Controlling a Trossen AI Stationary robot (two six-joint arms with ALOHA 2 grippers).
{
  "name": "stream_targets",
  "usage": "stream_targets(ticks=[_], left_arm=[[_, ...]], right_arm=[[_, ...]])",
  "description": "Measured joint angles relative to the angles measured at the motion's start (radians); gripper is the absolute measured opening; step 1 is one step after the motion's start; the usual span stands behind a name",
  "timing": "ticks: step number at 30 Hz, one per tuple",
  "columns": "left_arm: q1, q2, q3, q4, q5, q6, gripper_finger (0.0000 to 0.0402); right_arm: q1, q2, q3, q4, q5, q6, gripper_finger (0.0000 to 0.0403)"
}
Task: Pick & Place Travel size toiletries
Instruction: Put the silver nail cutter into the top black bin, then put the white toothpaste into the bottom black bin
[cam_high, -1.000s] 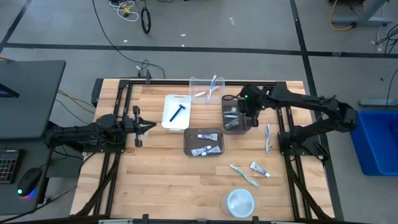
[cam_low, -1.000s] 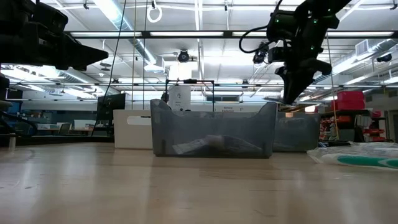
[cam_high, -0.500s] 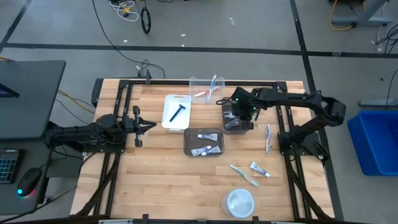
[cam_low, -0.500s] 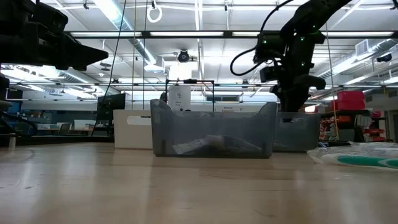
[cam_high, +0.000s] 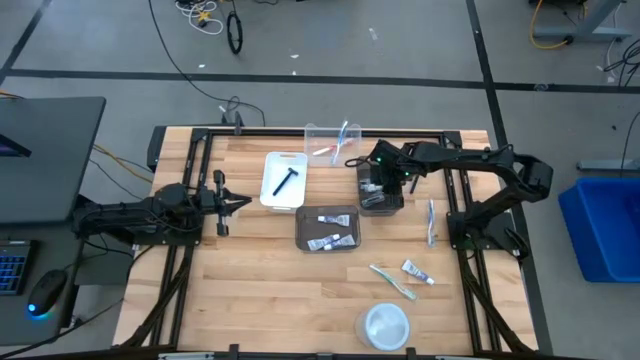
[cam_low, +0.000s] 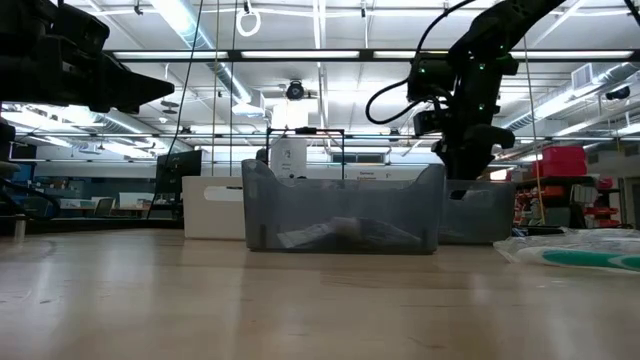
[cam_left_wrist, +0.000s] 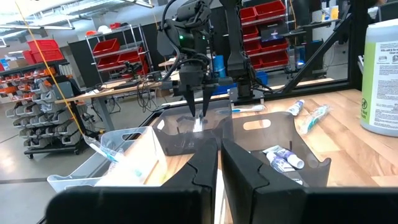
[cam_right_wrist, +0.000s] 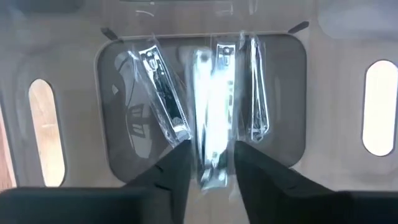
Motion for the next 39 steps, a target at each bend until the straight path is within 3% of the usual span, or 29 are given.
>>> stream_targets(ticks=[7, 14, 23, 39], left_arm=[[0.0, 0.0, 0.0, 0.0, 0.0, 0.0, 0.0027], [0.0, 0.0, 0.0, 0.0, 0.0, 0.0, 0.0027], [0.0, 0.0, 0.0, 0.0, 0.0, 0.0, 0.0027], [0.0, 0.0, 0.0, 0.0, 0.0, 0.0, 0.0027]], right_arm=[[0.0, 0.0, 0.0, 0.0, 0.001, 0.004, 0.0197], [0.003, -0.009, 0.0, -0.008, 0.004, 0.004, 0.023], [0.026, -0.126, 0.0, -0.031, 0.008, 0.03, 0.0238], [0.032, -0.322, 0.0, -0.117, 0.01, 0.022, 0.0218]])
